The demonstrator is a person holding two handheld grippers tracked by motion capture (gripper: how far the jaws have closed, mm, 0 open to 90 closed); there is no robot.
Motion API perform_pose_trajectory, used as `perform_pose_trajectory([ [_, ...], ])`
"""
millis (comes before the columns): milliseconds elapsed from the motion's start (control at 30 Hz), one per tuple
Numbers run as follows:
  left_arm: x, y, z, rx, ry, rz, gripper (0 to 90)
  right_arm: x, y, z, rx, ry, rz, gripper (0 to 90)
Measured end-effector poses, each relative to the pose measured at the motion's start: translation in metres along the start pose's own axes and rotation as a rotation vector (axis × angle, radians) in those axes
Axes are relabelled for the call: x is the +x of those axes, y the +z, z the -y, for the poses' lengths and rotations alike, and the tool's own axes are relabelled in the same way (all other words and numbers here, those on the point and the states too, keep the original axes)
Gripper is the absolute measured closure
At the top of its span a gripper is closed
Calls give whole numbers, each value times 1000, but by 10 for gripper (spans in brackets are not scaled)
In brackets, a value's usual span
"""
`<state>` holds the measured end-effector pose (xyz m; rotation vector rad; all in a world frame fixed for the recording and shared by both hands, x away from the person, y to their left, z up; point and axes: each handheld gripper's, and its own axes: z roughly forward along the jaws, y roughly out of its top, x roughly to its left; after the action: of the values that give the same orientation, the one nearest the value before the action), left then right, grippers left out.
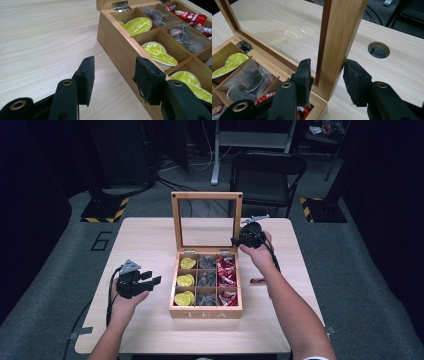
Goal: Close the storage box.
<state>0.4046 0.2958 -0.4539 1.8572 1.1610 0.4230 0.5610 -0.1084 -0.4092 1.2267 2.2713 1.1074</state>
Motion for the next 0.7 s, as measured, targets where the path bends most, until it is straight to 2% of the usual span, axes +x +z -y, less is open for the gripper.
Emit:
perform_pose_trajectory([
  [267, 1, 0, 0, -1, -3, 6, 508, 2, 3, -5, 2, 3, 17, 593],
  [700, 1, 2, -1, 3, -8, 12, 508, -3, 1, -5, -5, 20, -1, 646],
])
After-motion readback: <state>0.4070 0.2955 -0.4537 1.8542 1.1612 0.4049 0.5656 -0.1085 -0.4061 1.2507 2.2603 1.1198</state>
